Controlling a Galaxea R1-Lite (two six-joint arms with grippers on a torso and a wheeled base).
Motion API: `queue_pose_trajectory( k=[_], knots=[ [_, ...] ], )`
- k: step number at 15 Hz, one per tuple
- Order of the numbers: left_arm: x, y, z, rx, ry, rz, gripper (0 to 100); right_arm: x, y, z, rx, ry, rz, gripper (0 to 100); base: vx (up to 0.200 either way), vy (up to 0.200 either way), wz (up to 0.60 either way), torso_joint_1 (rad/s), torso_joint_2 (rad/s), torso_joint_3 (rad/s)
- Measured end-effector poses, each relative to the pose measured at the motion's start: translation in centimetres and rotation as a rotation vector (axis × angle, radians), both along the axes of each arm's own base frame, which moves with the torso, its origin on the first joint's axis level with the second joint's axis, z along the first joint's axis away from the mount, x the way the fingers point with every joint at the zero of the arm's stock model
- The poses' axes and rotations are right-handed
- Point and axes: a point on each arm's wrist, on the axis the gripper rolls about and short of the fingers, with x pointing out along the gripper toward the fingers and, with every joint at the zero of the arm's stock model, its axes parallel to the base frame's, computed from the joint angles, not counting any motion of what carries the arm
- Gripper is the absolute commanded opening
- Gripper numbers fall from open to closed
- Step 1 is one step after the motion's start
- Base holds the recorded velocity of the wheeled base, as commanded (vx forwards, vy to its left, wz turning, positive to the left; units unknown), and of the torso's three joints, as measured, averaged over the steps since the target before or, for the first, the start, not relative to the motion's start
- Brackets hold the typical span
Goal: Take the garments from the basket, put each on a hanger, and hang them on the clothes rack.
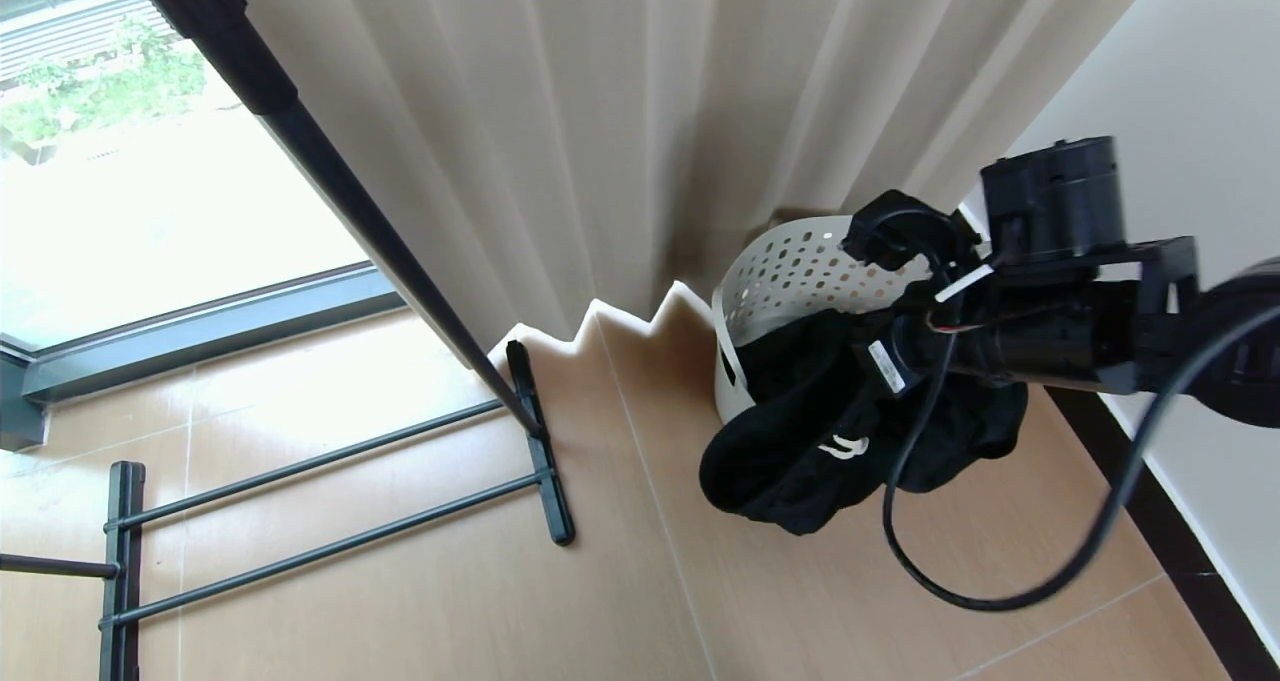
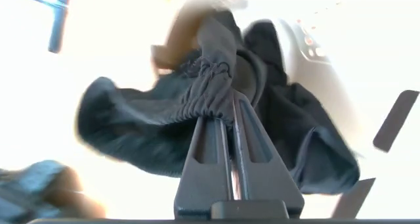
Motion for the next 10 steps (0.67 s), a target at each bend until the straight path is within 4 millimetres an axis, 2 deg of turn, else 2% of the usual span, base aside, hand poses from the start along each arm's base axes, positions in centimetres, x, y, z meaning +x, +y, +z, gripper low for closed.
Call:
queue_pose_trajectory(
  k=[4, 6, 8, 10],
  knots=[
    [0.0, 0.0, 0.0, 0.005, 0.000, 0.003, 100, -9.2, -0.8, 3.1, 0.132, -0.077, 0.125, 0, 0.000, 0.000, 0.00, 0.000, 0.00, 0.000],
    [0.0, 0.0, 0.0, 0.005, -0.001, 0.003, 100, -12.6, -2.2, 3.2, 0.177, -0.090, 0.170, 0, 0.000, 0.000, 0.00, 0.000, 0.00, 0.000],
    [0.0, 0.0, 0.0, 0.007, -0.001, -0.005, 100, -14.4, -3.0, 3.0, 0.214, -0.099, 0.222, 0, 0.000, 0.000, 0.00, 0.000, 0.00, 0.000],
    [0.0, 0.0, 0.0, 0.007, -0.001, -0.008, 100, -15.0, -3.5, 2.8, 0.227, -0.109, 0.237, 0, 0.000, 0.000, 0.00, 0.000, 0.00, 0.000]
  ],
)
